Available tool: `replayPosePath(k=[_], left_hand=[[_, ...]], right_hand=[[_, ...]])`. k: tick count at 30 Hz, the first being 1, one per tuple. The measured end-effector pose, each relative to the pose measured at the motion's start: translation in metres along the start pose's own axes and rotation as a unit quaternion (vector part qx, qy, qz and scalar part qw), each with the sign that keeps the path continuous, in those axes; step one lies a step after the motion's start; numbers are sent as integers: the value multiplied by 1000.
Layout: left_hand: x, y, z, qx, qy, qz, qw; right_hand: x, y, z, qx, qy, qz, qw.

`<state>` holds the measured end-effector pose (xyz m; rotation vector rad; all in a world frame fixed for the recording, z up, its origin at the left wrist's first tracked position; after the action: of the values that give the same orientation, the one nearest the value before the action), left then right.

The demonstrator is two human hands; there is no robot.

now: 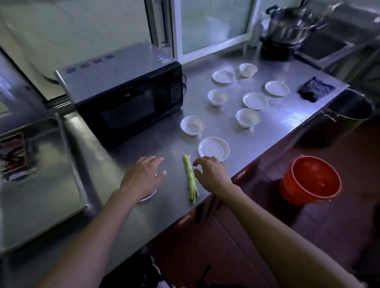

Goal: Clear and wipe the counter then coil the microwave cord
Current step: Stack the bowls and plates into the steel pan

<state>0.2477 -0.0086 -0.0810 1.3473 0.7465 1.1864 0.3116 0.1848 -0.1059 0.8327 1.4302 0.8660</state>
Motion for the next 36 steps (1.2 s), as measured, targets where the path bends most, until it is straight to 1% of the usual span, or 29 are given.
replayPosePath(k=[2, 6, 8, 14, 19, 24, 29, 33, 36], left_hand=[[25, -9, -9, -9, -21, -6, 1000], [64, -28, -34, -25, -52, -15, 998], [79, -39, -50, -38, -61, -14, 997], [111, -73, -115, -72, -72, -1, 995], [126, -84, -173, -96, -65, 22, 993], [132, -85, -214, -109, -63, 16, 992], [137, -90, -250, -100, -59, 12, 993], [135, -107, -280, -119, -22, -7, 993], [134, -116, -295, -105, 3, -36, 994]], right_hand=[[22, 9, 11, 9, -19, -5, 1000], [59, 26, 19, 58, -53, -23, 997], [76, 29, 16, 63, -71, -26, 995], [128, 28, -17, 34, -109, -18, 993], [162, 34, -58, 4, -124, -4, 992], [187, 42, -89, -7, -143, -2, 990], [205, 44, -117, -14, -140, -12, 990], [225, 40, -141, -23, -125, -22, 992], [242, 34, -156, -31, -110, -24, 993]])
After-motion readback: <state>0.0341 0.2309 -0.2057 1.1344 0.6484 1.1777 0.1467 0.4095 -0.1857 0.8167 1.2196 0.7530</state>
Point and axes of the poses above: each hand's wrist, its own z-axis away from the middle knuckle, its own y-axis out of the back of the hand, x = y × z, the point moved 7 cm from there along -z, towards the middle knuckle, and after that the axes turned 13 degrees about y, right-handed, at the moved point
